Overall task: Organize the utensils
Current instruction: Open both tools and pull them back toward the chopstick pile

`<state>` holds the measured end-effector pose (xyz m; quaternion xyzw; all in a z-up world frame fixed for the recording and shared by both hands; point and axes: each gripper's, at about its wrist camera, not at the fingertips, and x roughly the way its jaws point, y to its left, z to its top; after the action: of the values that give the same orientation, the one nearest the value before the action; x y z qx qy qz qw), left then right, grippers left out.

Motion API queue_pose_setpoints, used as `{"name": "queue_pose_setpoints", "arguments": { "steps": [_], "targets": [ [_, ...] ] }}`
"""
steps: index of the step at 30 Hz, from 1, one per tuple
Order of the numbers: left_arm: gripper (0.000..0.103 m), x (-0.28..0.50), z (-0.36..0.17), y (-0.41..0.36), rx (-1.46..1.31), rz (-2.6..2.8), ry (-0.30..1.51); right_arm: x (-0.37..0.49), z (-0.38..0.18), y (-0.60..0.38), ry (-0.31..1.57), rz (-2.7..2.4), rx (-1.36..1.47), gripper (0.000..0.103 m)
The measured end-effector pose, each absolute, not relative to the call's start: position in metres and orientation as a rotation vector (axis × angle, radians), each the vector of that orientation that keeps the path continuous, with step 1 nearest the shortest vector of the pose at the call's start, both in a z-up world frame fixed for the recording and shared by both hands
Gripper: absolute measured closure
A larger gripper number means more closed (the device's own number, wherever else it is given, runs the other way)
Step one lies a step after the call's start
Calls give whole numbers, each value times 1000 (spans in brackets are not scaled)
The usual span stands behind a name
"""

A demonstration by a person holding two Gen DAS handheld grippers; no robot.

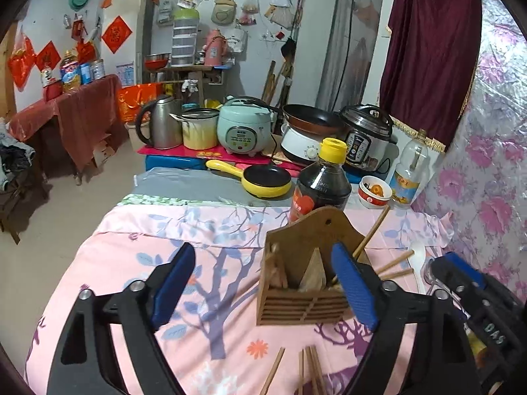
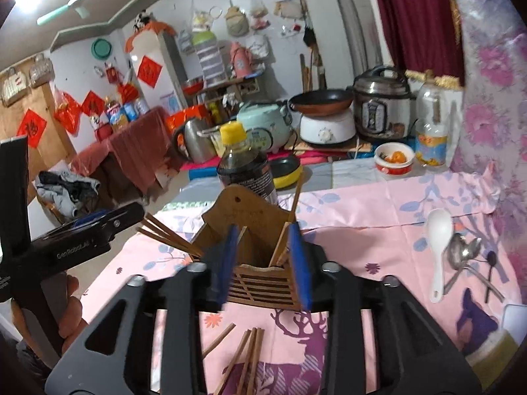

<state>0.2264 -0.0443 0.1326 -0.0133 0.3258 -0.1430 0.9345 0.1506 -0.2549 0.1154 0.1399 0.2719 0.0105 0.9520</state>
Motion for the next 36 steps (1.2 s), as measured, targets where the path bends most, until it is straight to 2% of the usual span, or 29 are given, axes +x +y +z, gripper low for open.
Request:
{"name": "queue_pose_setpoints", "arguments": {
  "steps": [5,13,25,31,36],
  "targets": [
    [10,189,132,-19,-49,-252,666,103,125,-249,514,-1,282,44],
    [10,131,92,22,-59,-199,743,36,116,-236,498,1,289,33],
    [10,84,-18,63,-100,-171,953,-10,35,-214,633,-3,238,32],
    [10,95,-42,67,-125,-169,1059,2,-18,-220,773,3,281,32],
    [10,94,-46,66,-105,-146,1071,5,-37,-214,860,10,241,32]
  ]
}}
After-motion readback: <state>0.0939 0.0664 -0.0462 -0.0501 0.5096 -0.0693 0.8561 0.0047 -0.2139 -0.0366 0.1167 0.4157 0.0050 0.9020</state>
